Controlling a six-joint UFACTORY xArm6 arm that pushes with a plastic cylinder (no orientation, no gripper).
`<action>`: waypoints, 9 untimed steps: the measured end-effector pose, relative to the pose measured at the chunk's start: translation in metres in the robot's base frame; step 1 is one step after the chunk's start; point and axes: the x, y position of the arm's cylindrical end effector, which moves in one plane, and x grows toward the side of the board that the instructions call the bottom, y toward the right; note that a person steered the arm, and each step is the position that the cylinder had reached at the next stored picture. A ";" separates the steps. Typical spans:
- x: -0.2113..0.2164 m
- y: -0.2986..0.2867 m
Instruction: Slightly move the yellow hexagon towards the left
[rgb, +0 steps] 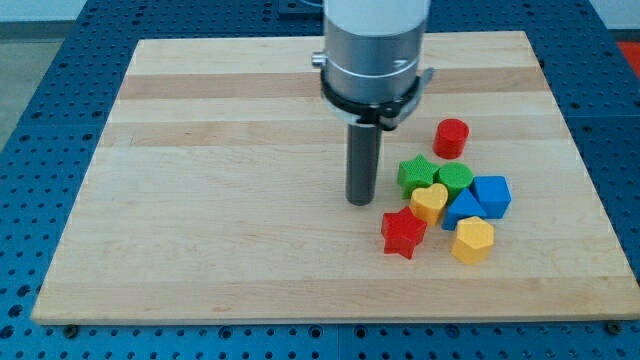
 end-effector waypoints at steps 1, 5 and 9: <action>0.005 -0.032; 0.130 -0.021; 0.100 0.170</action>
